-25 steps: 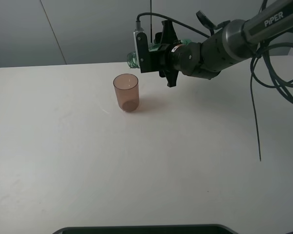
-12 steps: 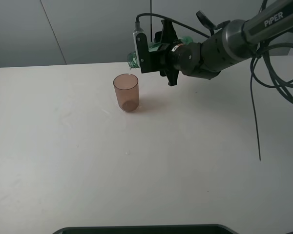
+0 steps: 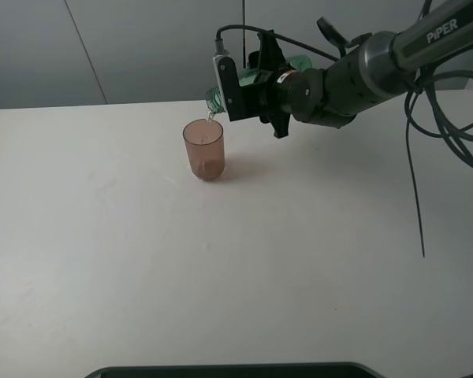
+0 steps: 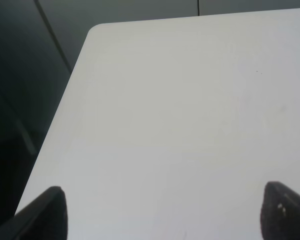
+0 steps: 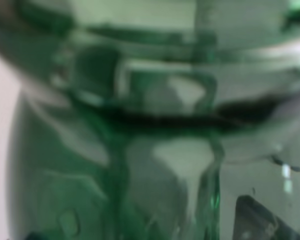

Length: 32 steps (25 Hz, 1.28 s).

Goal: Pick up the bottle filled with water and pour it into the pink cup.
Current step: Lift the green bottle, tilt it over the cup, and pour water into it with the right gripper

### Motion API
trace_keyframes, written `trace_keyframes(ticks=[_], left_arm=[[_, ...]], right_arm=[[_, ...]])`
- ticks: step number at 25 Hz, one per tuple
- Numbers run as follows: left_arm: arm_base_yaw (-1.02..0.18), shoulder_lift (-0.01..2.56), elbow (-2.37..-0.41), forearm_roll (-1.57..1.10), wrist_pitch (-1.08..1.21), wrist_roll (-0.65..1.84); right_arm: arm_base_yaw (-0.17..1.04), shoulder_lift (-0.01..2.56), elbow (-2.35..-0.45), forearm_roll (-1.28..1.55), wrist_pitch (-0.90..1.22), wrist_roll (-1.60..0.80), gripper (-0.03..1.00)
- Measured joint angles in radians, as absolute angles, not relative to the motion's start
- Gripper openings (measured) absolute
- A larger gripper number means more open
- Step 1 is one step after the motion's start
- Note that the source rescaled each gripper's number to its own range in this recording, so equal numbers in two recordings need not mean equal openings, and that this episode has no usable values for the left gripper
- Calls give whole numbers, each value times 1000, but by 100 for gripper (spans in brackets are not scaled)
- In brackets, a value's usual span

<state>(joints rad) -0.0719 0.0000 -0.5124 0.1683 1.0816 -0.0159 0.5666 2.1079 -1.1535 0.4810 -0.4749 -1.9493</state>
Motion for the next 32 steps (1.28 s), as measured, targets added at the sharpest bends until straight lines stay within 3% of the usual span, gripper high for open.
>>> trace_keyframes(ticks=[32], left_arm=[[-72, 0, -512, 168, 1082, -16]], right_arm=[[567, 2108, -1153, 487, -512, -2029, 0]])
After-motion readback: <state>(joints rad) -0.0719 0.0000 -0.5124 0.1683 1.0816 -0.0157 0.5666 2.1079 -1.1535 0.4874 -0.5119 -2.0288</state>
